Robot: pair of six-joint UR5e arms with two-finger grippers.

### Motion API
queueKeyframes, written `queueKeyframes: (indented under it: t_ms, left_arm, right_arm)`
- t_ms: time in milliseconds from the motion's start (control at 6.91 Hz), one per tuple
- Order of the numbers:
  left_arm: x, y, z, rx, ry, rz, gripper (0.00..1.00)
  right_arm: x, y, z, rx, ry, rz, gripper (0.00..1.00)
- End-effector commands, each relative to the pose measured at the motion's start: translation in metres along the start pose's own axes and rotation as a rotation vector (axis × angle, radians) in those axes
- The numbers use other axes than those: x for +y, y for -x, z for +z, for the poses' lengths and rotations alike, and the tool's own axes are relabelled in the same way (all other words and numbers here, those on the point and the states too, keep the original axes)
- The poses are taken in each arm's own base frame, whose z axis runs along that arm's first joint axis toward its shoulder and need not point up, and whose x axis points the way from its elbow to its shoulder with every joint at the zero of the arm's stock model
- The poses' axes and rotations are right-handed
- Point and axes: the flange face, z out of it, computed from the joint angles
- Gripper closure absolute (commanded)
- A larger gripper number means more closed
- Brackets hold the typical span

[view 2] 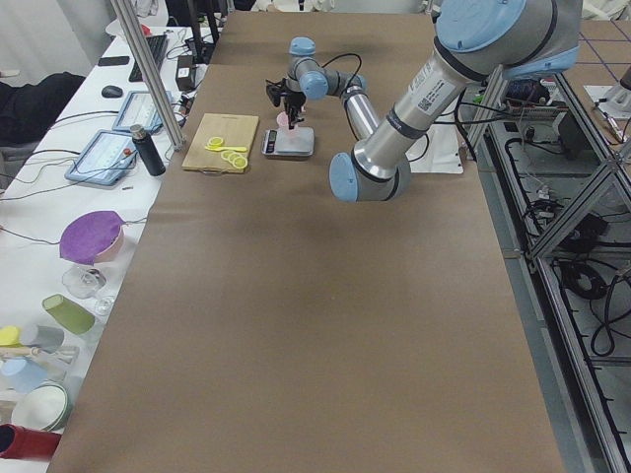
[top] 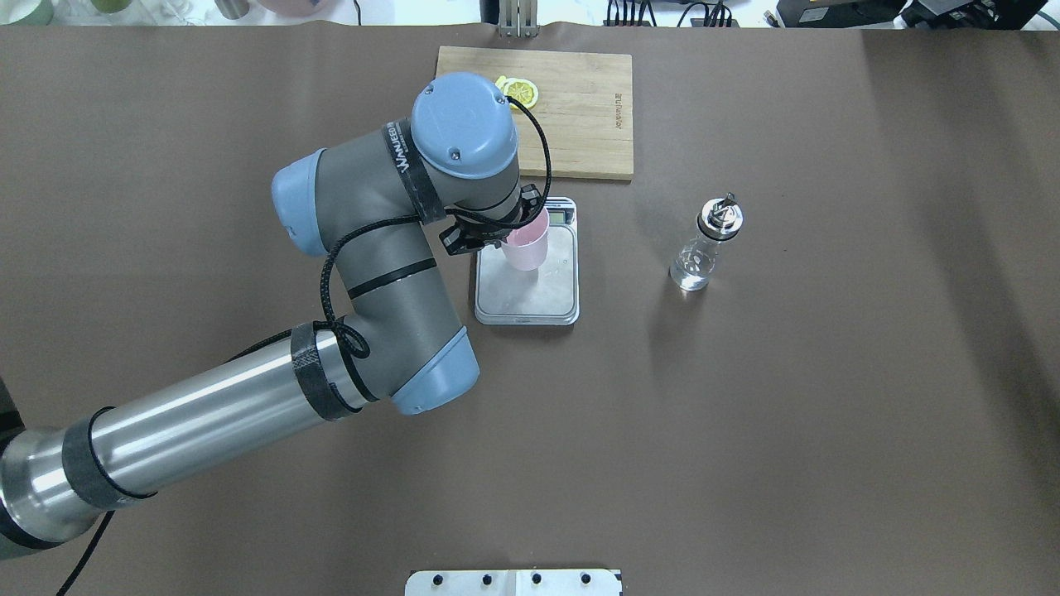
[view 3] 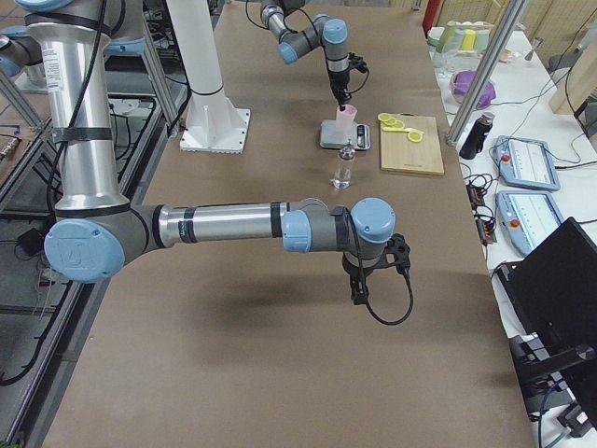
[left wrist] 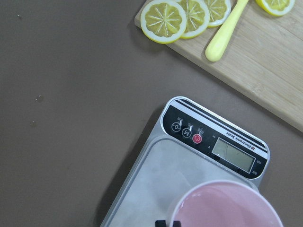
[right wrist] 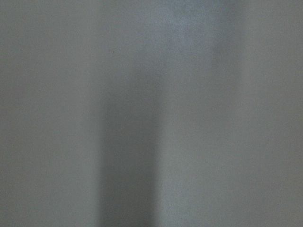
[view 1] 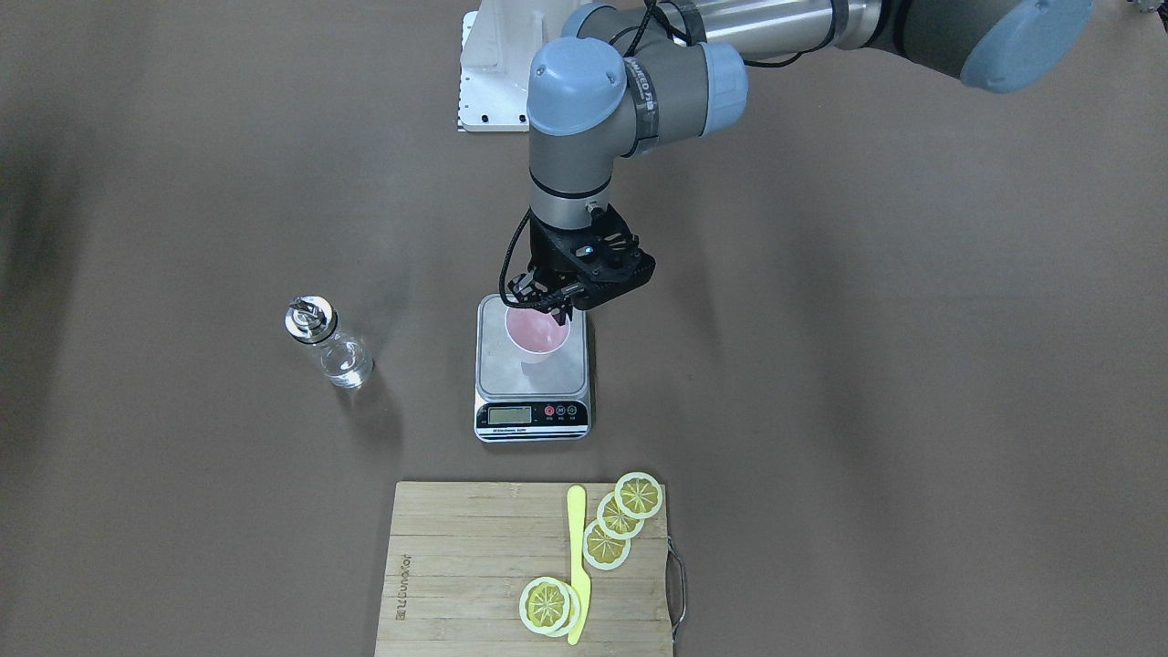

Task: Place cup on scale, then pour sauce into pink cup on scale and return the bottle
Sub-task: 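Carry the pink cup with the left gripper over the scale, then lower the pink cup onto the scale and open the left gripper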

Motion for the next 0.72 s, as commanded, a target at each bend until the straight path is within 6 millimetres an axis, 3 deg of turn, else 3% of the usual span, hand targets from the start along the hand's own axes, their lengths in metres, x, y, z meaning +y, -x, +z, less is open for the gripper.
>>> queueKeyframes:
  t_ms: [0,145,289,434,579]
  left_arm:
    - [0.005,0.002,0.01,-0.007,-0.035,0.005,0.91]
    - [0.006,0.002,0.003,0.007,-0.037,0.019,0.02]
    - [0.005,0.015,-0.008,0.028,-0.035,0.022,0.01]
    - [0.001,0.049,-0.033,0.066,-0.031,0.051,0.01]
    - [-0.02,0.088,-0.048,0.053,-0.057,0.122,0.01]
  right_arm:
    - [-0.002,0.01,-0.007,-0.021,-0.017,-0.017,0.0]
    - [-0.003,0.015,-0.012,-0.021,-0.026,-0.026,0.0]
    - [-0.004,0.021,-0.017,-0.029,-0.035,-0.037,0.0]
    - [-0.006,0.037,-0.028,-0.058,-0.057,-0.065,0.0]
    - [-0.01,0.058,-0.047,-0.055,-0.092,-0.104,0.0]
